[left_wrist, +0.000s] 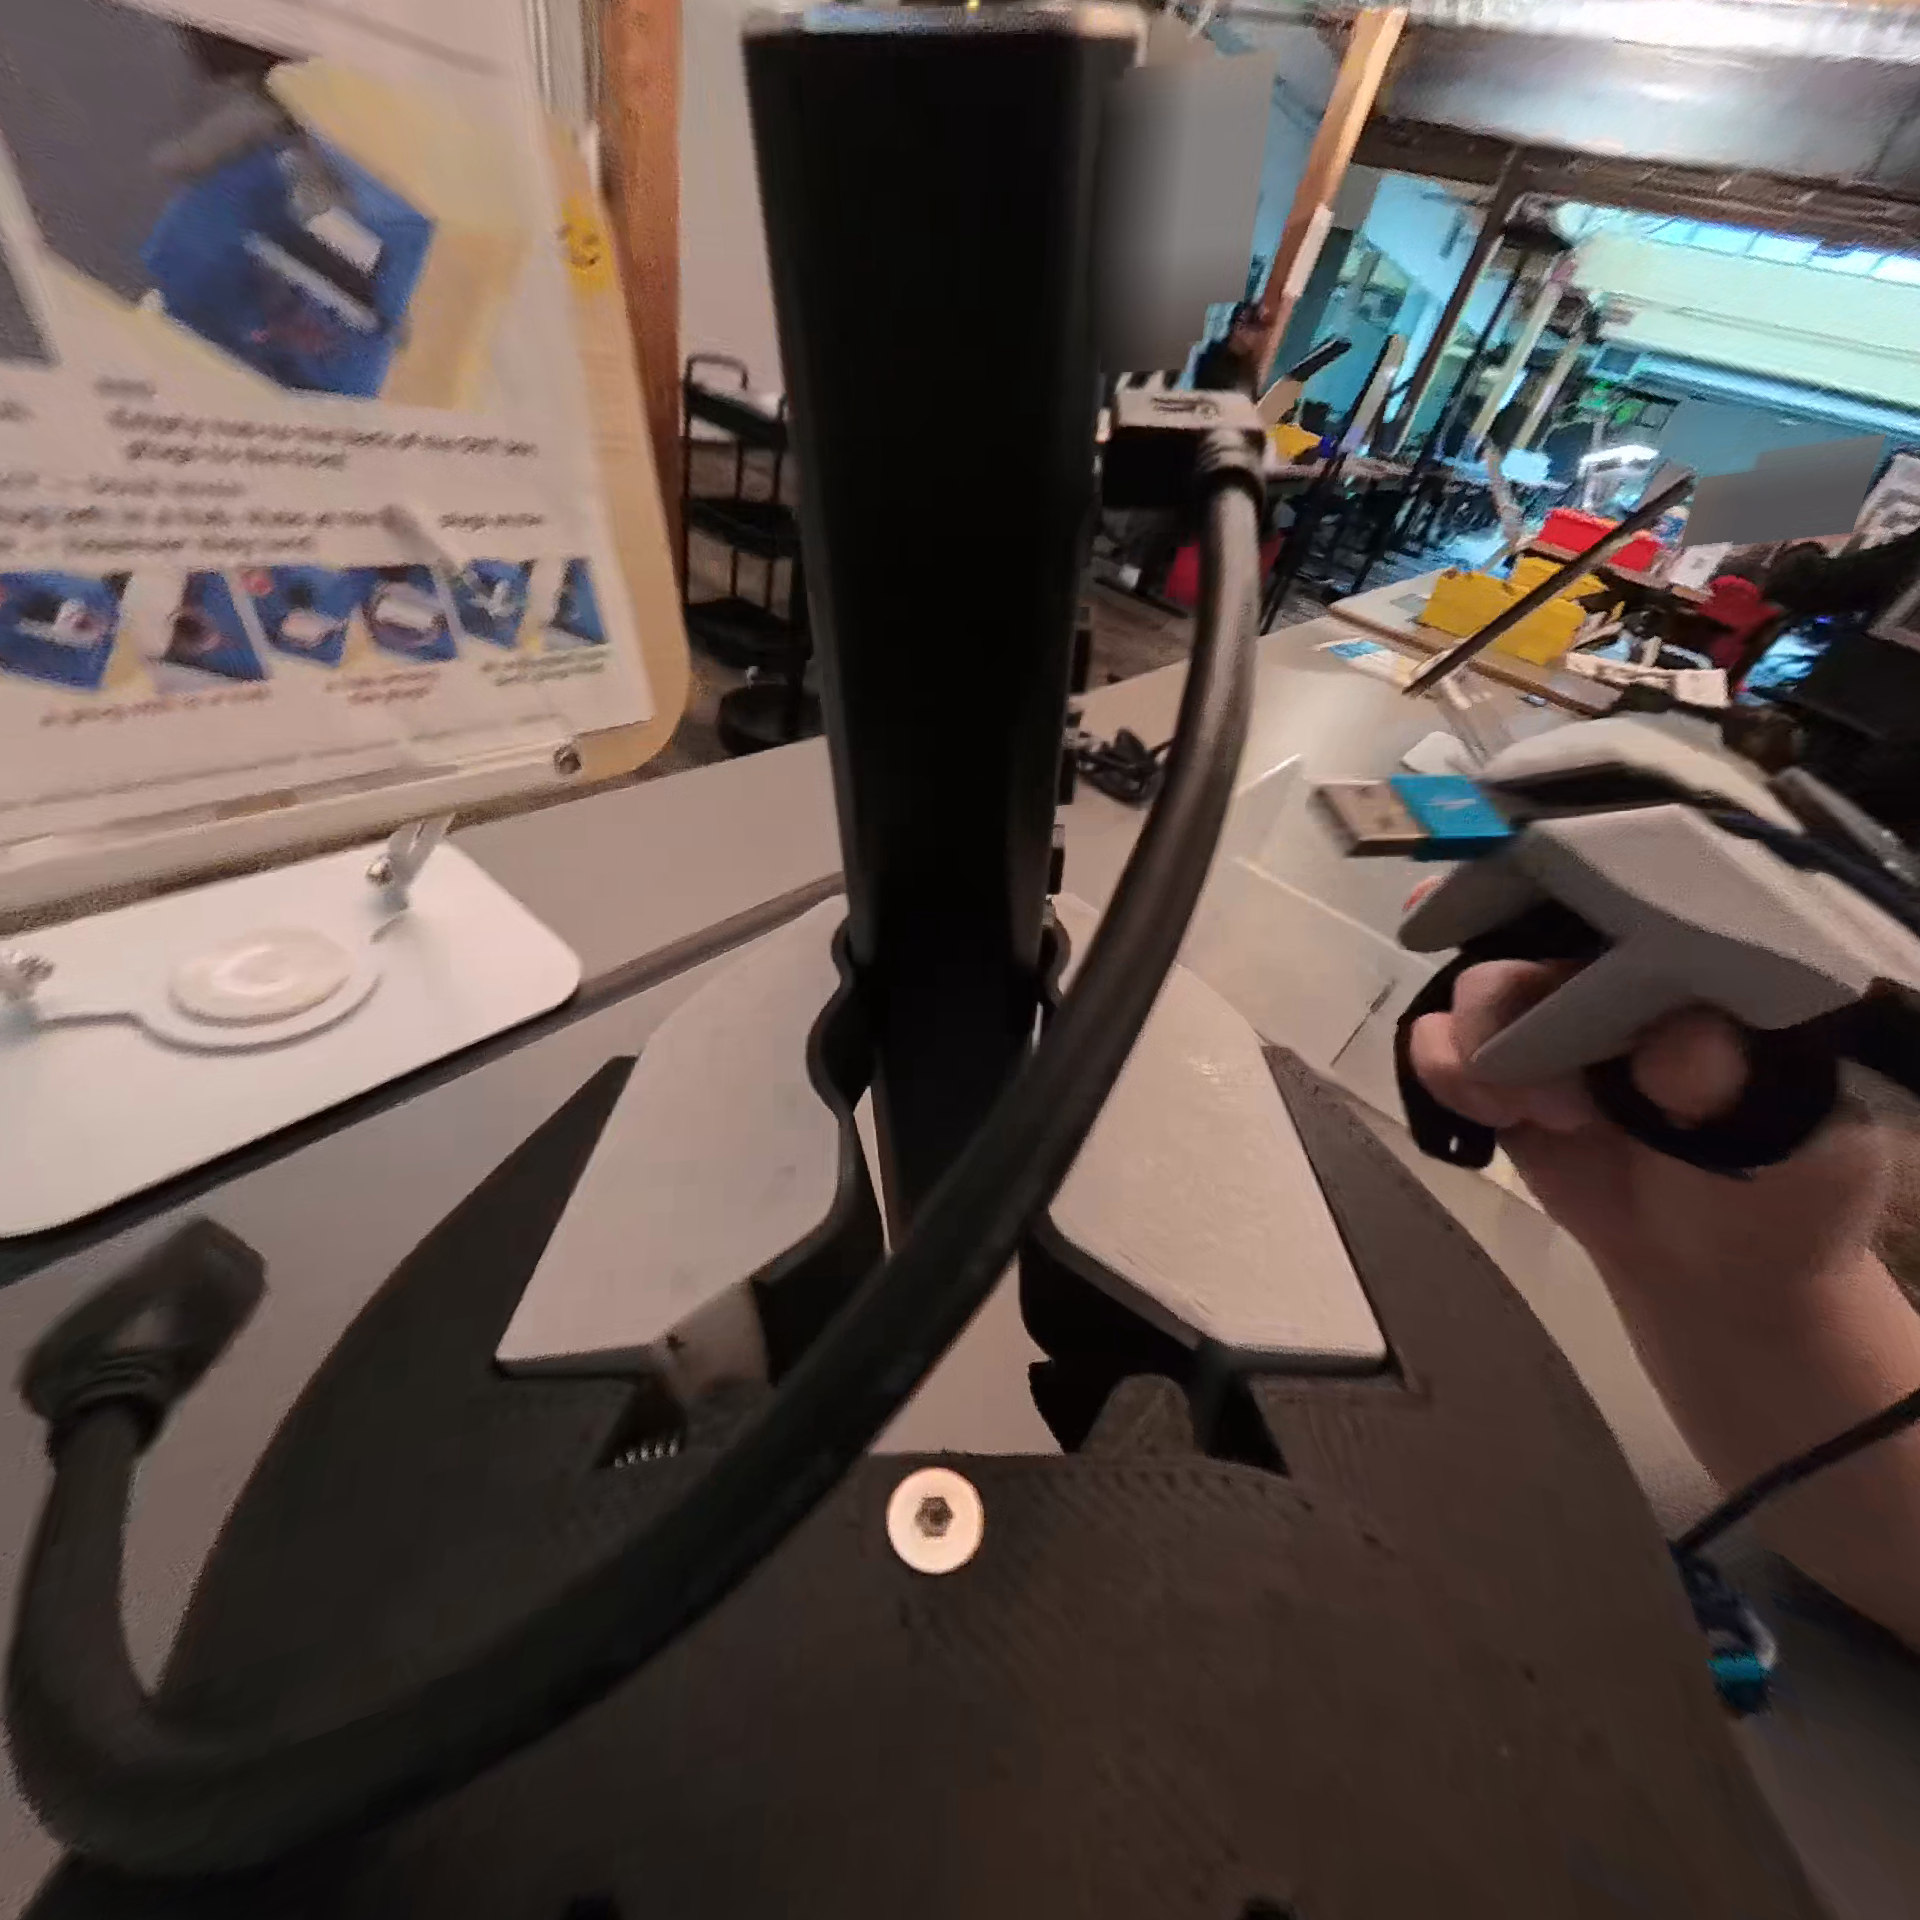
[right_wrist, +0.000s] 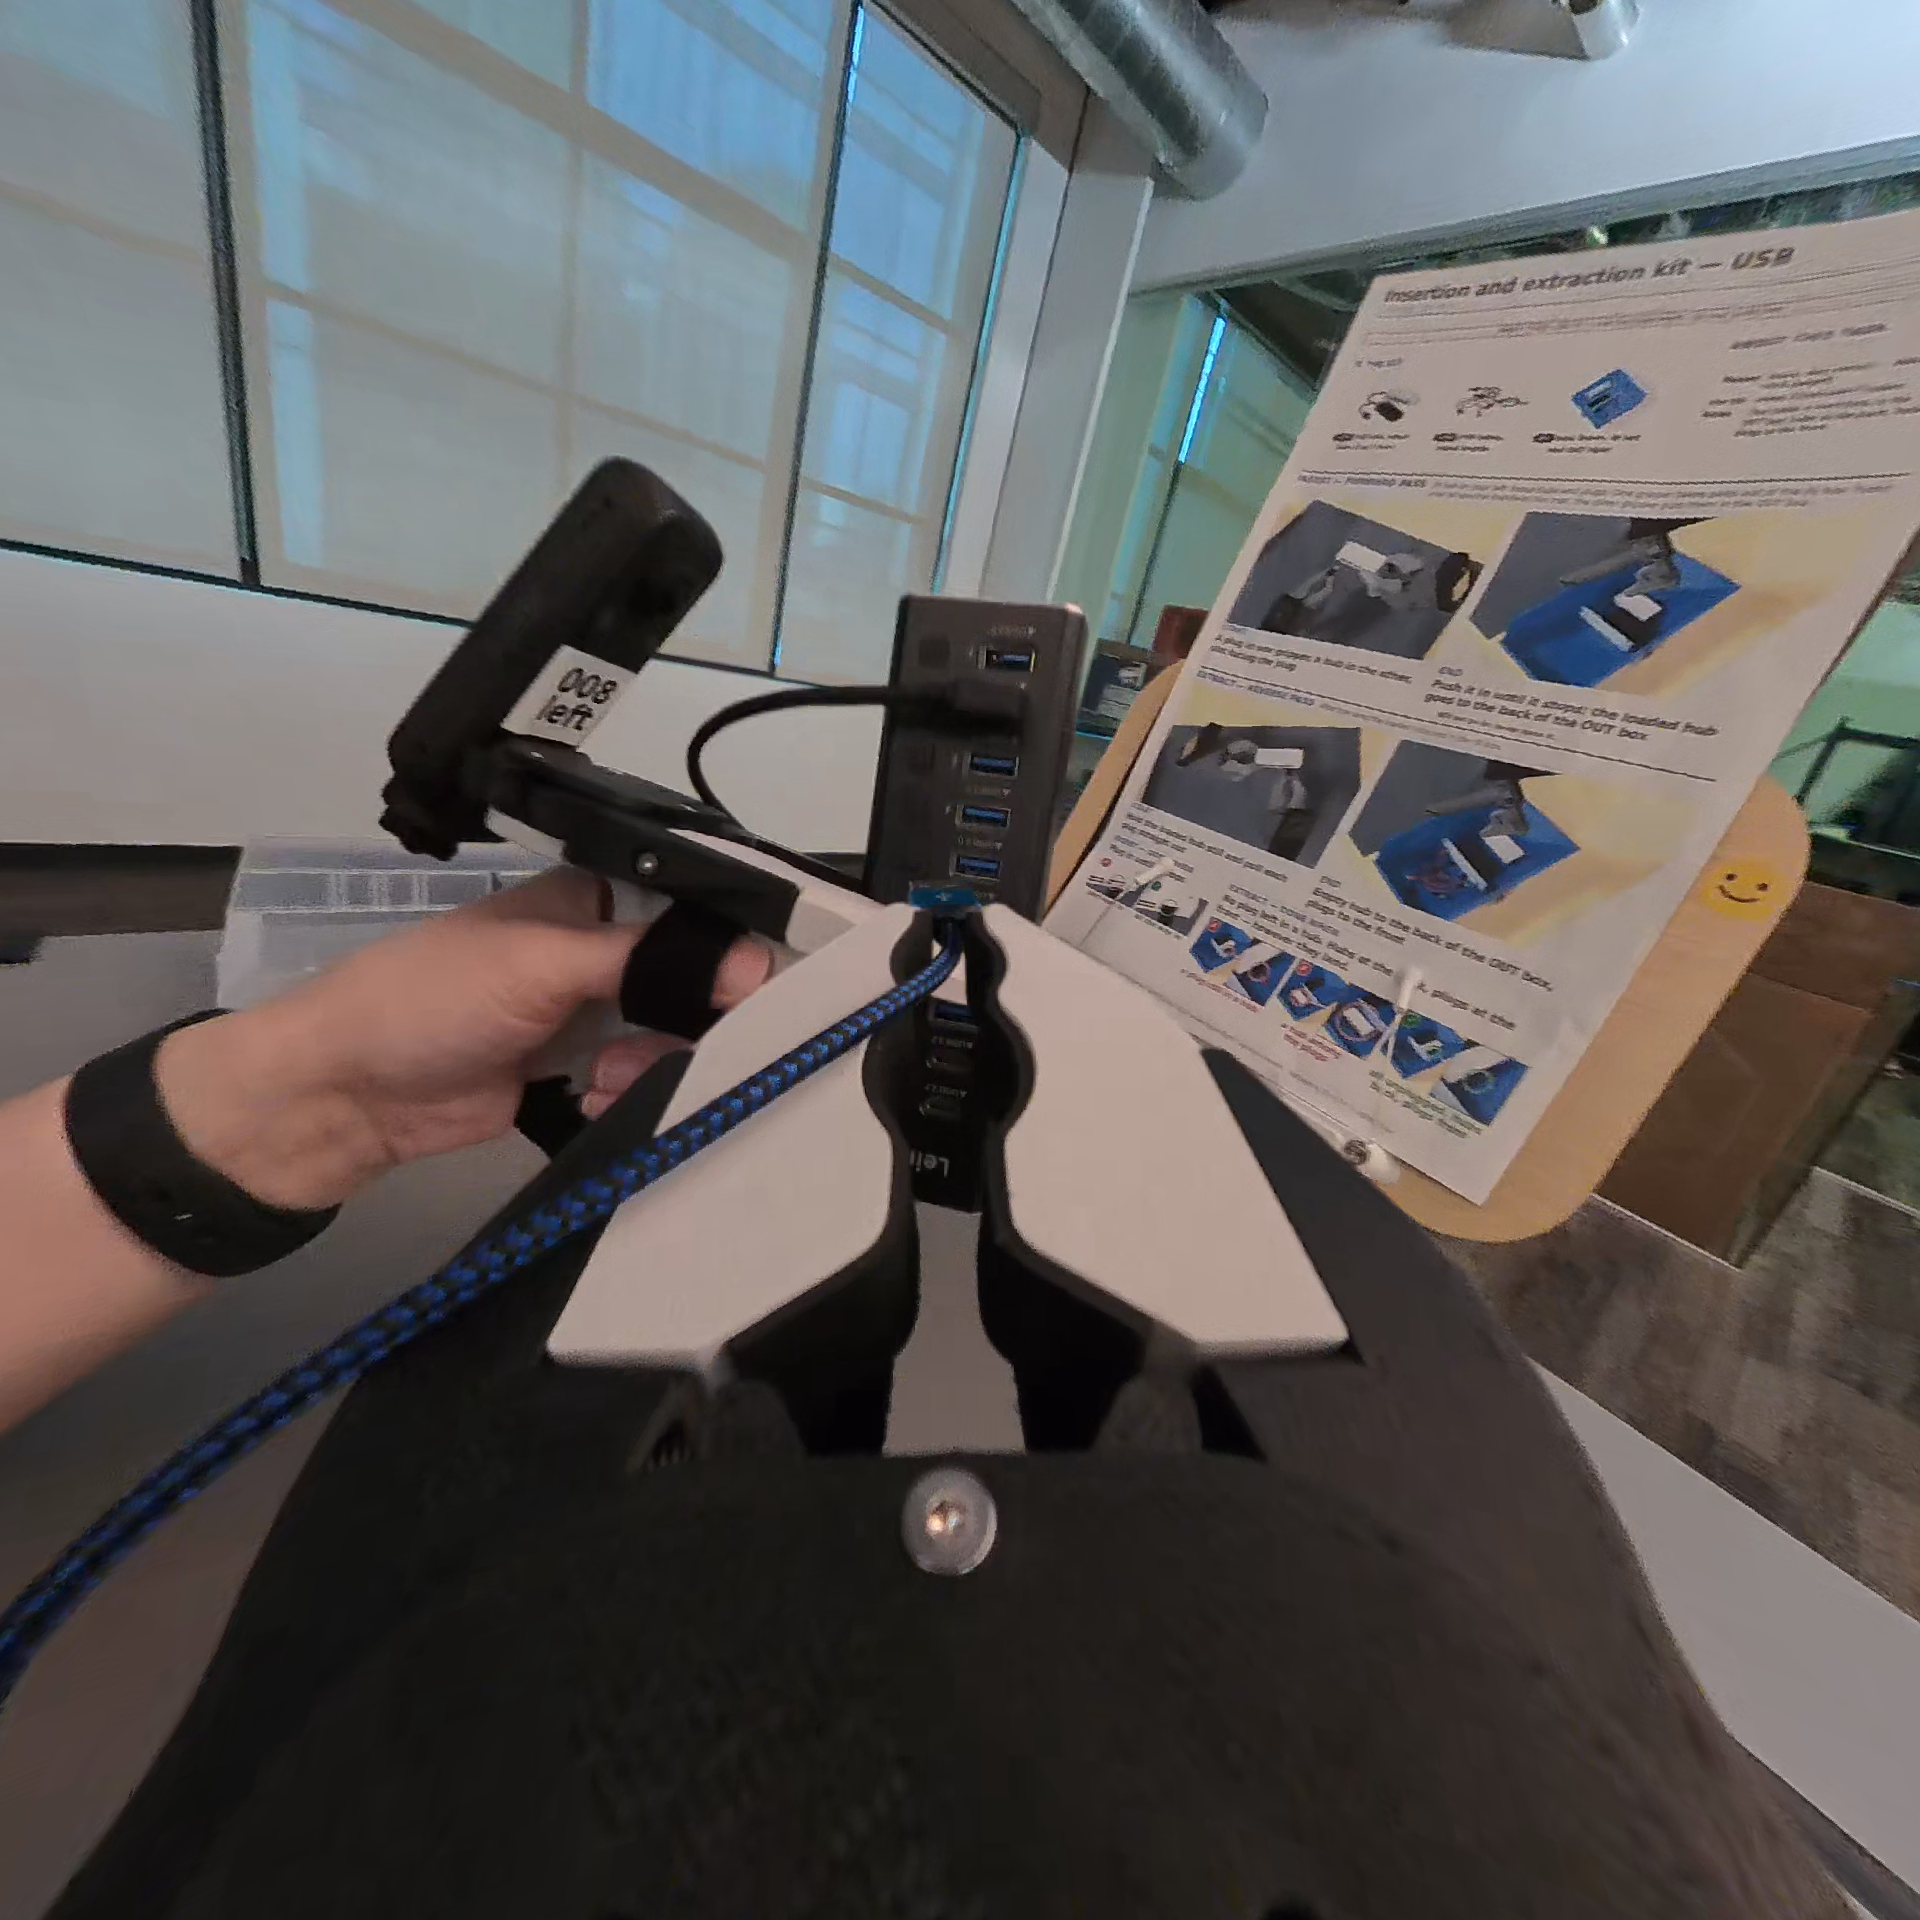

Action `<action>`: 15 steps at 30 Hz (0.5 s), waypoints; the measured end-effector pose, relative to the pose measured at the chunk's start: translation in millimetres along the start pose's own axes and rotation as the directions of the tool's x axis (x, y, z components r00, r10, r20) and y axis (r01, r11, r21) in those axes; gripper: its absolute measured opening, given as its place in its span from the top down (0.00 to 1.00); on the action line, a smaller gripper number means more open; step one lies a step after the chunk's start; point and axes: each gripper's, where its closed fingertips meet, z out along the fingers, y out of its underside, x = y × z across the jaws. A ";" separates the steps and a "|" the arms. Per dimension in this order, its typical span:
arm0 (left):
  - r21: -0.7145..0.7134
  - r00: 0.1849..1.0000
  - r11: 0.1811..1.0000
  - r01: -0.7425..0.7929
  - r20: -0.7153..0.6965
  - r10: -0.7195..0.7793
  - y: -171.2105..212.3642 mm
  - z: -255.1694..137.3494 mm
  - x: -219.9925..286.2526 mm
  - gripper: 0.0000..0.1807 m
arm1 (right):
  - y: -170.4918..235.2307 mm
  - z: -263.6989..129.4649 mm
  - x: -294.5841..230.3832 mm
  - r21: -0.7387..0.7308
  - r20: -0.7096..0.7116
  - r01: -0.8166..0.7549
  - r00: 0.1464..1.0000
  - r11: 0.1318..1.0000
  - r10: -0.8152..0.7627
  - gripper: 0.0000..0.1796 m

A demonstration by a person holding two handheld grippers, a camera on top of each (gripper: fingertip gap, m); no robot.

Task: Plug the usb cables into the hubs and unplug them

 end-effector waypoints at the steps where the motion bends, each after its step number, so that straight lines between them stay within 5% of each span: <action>1: 0.012 1.000 1.000 0.003 -0.017 -0.003 -3.5 2.3 7.0 0.85 | -1.6 -0.8 0.4 -0.004 -0.017 0.009 1.000 1.000 -0.009 0.97; 15: 0.058 0.996 0.998 -0.002 -0.089 0.008 -4.0 21.6 49.5 0.84 | -8.9 -8.4 13.6 0.002 -0.144 0.073 0.987 0.997 -0.072 0.97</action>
